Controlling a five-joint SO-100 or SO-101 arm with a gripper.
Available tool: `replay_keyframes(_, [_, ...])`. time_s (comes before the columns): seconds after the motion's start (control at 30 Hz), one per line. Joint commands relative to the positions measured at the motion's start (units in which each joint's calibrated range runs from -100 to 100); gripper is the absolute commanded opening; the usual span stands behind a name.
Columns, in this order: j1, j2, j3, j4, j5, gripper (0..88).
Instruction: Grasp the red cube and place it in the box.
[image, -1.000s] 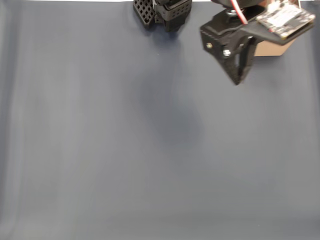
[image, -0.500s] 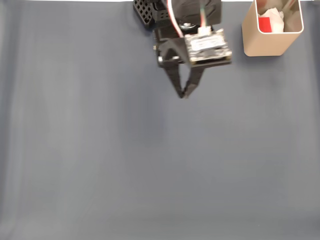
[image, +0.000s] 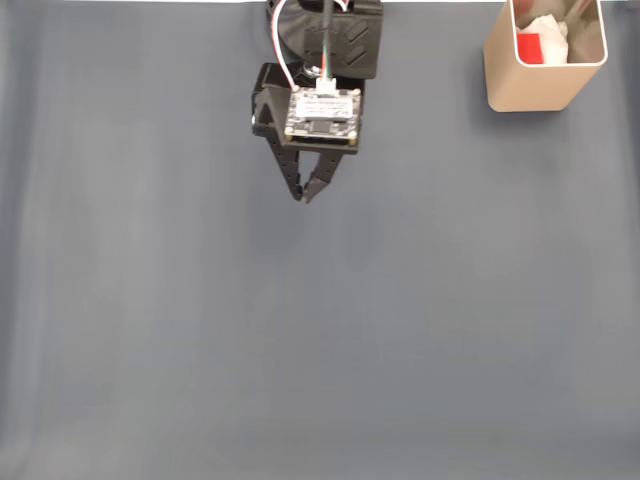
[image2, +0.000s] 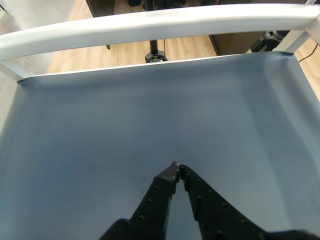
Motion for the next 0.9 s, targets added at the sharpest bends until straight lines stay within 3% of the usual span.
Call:
replay_keyframes(0.0, [1.19, -4.38, 4.24, -2.91, -0.1, 0.2])
replay_keyframes(0.87, [-2.72, -30.61, 35.6, -5.12, 0.54, 0.2])
